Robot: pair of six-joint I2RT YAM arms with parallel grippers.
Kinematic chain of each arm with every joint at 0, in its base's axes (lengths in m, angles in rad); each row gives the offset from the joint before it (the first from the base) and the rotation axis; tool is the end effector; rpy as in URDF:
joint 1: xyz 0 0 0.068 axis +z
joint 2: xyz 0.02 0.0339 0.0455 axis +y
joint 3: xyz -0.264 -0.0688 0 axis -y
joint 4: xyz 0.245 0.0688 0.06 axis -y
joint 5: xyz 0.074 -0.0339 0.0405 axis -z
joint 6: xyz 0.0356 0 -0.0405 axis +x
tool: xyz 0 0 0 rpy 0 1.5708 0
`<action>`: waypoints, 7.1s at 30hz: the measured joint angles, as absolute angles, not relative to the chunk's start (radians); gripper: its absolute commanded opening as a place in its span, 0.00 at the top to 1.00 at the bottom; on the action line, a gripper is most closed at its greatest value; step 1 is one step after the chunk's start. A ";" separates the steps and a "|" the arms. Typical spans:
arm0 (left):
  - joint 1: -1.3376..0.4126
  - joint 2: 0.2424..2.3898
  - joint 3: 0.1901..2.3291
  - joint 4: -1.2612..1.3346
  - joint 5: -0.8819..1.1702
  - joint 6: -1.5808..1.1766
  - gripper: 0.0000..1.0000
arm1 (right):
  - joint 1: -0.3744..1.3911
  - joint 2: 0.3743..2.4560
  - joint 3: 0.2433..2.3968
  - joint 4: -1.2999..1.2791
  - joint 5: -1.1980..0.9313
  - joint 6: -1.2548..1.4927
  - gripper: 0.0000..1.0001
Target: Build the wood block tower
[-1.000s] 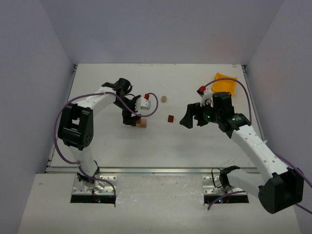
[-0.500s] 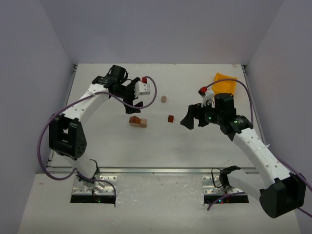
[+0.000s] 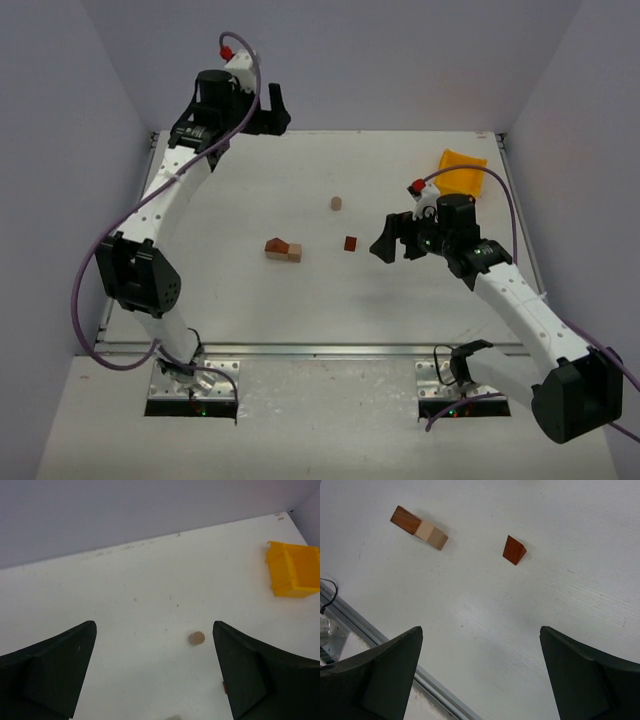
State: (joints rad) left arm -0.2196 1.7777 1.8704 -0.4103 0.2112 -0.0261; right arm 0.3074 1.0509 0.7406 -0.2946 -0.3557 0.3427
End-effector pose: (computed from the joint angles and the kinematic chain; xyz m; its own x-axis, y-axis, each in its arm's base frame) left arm 0.4044 -0.0979 0.4203 -0.3153 0.0442 -0.9480 0.3993 0.9124 -0.0902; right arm 0.2143 0.0810 0.2639 -0.6976 0.1090 -0.7082 -0.3422 0.8177 0.4629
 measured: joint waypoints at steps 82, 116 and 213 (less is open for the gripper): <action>-0.291 1.643 0.953 -0.349 -0.089 -0.506 1.00 | 0.308 0.991 0.681 -0.289 -0.294 0.334 0.01; -0.263 1.504 1.055 -0.482 -0.283 -0.535 0.00 | 0.308 1.044 0.680 -0.257 -0.314 0.312 0.01; -0.234 1.250 0.981 -0.405 -0.486 -0.572 0.00 | 0.636 1.853 1.424 -0.293 -0.241 -0.188 0.57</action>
